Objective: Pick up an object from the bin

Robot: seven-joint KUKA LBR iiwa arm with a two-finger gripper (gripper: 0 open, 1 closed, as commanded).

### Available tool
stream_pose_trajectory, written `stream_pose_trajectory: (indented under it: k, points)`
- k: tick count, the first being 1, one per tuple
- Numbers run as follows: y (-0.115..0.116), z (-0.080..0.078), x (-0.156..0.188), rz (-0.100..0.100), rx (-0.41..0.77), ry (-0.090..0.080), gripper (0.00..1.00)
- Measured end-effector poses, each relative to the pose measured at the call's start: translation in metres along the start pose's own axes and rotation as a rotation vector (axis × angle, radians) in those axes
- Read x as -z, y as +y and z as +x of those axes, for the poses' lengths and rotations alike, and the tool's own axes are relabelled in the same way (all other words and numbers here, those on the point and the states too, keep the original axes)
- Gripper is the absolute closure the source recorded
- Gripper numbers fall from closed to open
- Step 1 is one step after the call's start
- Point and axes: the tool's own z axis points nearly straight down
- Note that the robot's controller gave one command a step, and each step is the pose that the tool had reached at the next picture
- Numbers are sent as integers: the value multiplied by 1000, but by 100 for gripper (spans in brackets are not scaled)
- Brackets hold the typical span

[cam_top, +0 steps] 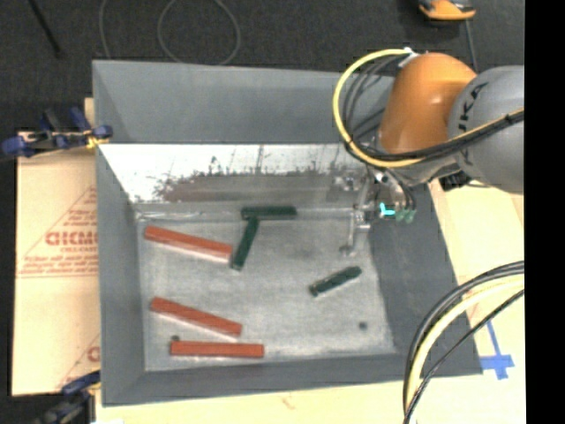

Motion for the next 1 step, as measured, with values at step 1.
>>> stream_pose_trajectory:
  k: [1]
  points:
    - [-13, 74, -79, 0, -1, 1, 0]
